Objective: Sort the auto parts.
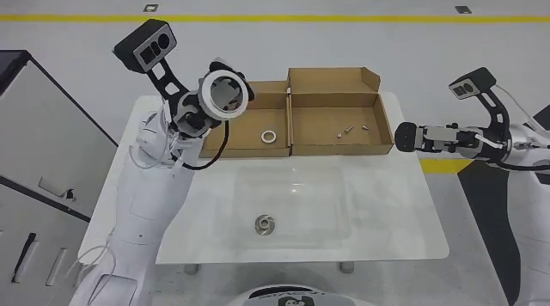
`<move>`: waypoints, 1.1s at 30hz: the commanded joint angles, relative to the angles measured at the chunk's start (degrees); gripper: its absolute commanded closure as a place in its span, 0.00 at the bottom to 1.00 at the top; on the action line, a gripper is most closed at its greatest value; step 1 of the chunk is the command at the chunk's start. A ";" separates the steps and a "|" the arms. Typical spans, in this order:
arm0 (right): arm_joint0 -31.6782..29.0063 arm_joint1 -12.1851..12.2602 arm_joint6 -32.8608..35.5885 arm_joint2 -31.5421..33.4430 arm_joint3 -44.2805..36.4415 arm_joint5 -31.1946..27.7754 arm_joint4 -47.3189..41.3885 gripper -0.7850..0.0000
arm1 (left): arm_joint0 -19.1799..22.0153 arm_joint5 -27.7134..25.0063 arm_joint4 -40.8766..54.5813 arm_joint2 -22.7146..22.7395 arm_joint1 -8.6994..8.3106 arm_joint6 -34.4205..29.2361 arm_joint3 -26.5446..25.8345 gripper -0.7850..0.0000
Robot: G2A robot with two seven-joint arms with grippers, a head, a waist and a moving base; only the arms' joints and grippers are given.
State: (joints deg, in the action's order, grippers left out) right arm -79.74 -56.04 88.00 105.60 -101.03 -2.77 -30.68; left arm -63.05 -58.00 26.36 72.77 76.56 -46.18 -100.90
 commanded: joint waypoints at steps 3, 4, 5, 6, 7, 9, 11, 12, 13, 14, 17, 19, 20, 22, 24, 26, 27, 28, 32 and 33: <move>0.00 0.00 0.00 0.00 0.00 0.00 0.00 0.00 | -0.02 0.00 -0.91 -0.17 0.15 0.32 0.45 1.00; 0.00 0.00 0.00 0.00 0.00 0.00 0.00 0.00 | -0.02 0.00 -0.54 -0.37 0.23 0.72 0.32 1.00; 0.00 0.00 0.00 0.00 0.00 0.00 0.00 0.00 | 0.01 0.00 -0.02 -0.63 0.31 1.00 0.20 1.00; 0.00 0.00 0.00 0.00 0.00 0.00 0.00 0.00 | 0.04 0.00 1.38 -0.98 0.43 1.65 -0.15 1.00; 0.00 0.00 0.00 0.00 0.00 0.00 0.00 0.00 | 0.06 0.00 3.17 -1.41 0.56 2.14 -0.53 1.00; 0.00 0.00 0.00 0.00 0.00 0.00 0.00 0.00 | 0.06 0.00 6.66 -1.92 0.77 2.05 -0.93 1.00; 0.00 0.00 0.00 0.00 0.00 0.00 0.00 0.00 | 0.01 0.00 9.98 -2.06 1.02 1.91 -1.02 1.00; 0.00 0.00 0.00 0.00 0.00 0.00 0.00 0.00 | 0.02 0.00 11.29 -1.95 1.15 1.57 -0.98 1.00; 0.00 0.00 0.00 0.00 0.00 0.00 0.00 0.00 | 0.01 0.00 12.42 -1.82 1.27 1.16 -0.90 1.00; 0.00 0.00 0.00 0.00 0.00 0.00 0.00 0.00 | 0.05 0.00 13.42 -1.74 1.40 0.58 -0.86 1.00; 0.00 0.00 0.00 0.00 0.00 0.00 0.00 0.00 | 0.56 0.00 13.07 -1.85 1.54 -0.10 -0.73 1.00; 0.00 0.00 0.00 0.00 0.00 0.00 0.00 0.00 | 0.56 0.00 13.07 -1.85 1.54 -0.10 -0.73 1.00; 0.00 0.00 0.00 0.00 0.00 0.00 0.00 0.00 | 0.56 0.00 13.07 -1.85 1.54 -0.10 -0.73 1.00; 0.00 0.00 0.00 0.00 0.00 0.00 0.00 0.00 | 0.56 0.00 13.07 -1.85 1.54 -0.10 -0.73 1.00; 0.00 0.00 0.00 0.00 0.00 0.00 0.00 0.00 | 0.56 0.00 13.07 -1.85 1.54 -0.10 -0.73 1.00; 0.00 0.00 0.00 0.00 0.00 0.00 0.00 0.00 | 0.56 0.00 13.07 -1.85 1.54 -0.10 -0.73 1.00; 0.00 0.00 0.00 0.00 0.00 0.00 0.00 0.00 | 0.56 0.00 13.07 -1.85 1.54 -0.10 -0.73 1.00; 0.00 0.00 0.00 0.00 0.00 0.00 0.00 0.00 | 0.56 0.00 13.07 -1.85 1.54 -0.10 -0.73 1.00; 0.00 0.00 0.00 0.00 0.00 0.00 0.00 0.00 | 0.31 1.30 11.89 -1.57 1.48 0.32 -0.87 1.00; 0.00 0.00 0.00 0.00 0.00 0.00 0.00 0.00 | 0.22 2.35 9.83 -1.10 1.38 0.28 -1.15 1.00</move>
State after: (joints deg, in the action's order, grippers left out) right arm -79.74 -56.04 88.00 105.60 -101.03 -2.77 -30.68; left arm -62.72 -56.96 38.24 71.30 78.01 -45.98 -101.83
